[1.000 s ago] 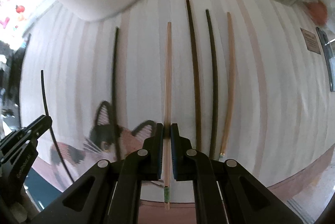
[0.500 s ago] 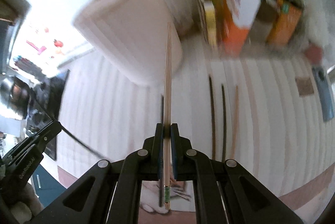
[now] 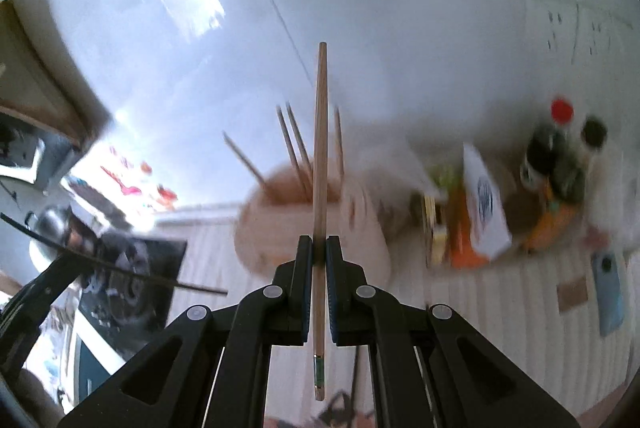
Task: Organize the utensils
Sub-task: 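Lift both held chopsticks and carry them over the cream holder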
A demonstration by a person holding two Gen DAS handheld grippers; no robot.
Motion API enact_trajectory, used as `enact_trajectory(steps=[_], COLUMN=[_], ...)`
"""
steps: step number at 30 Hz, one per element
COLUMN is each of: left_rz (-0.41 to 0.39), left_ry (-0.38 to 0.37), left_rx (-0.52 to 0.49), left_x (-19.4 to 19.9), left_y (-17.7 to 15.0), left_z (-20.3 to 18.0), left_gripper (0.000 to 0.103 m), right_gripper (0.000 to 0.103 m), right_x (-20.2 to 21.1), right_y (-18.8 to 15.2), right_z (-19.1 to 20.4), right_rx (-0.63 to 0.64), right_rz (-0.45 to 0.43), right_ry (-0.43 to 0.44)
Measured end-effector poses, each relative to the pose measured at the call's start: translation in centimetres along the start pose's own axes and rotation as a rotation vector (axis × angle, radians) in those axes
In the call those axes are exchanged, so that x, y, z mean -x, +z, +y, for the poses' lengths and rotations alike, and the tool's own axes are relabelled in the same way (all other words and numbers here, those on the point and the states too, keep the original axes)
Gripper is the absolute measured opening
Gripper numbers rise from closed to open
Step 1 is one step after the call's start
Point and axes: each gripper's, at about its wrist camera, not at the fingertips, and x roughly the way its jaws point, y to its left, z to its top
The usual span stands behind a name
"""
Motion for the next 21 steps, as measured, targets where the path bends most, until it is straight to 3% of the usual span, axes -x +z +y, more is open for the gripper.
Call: enact_trajectory(steps=[7,13,21], left_rz=[-0.053,-0.015,0.064], left_ry=[-0.045,-0.081,-0.095], left_rx=[-0.015,-0.011,-0.020], left_x=[-0.6,-4.8,-10.5], left_y=[4.6,6.7,6.9], left_z=[-1.8,-3.1,-3.7], left_gripper=[0.002,0.000,0.000], right_gripper=[0.007,0.007,0.007], right_x=[0.5,-1.3,-6.1], right_y=[5.5,7.7,8.8], right_z=[0.5,0.5,-0.4], right_rx=[-0.010,-0.027,-0.029], right_rz=[-0.092,-0.189,-0.259], right_ry=[0.015,0.010,-0.030])
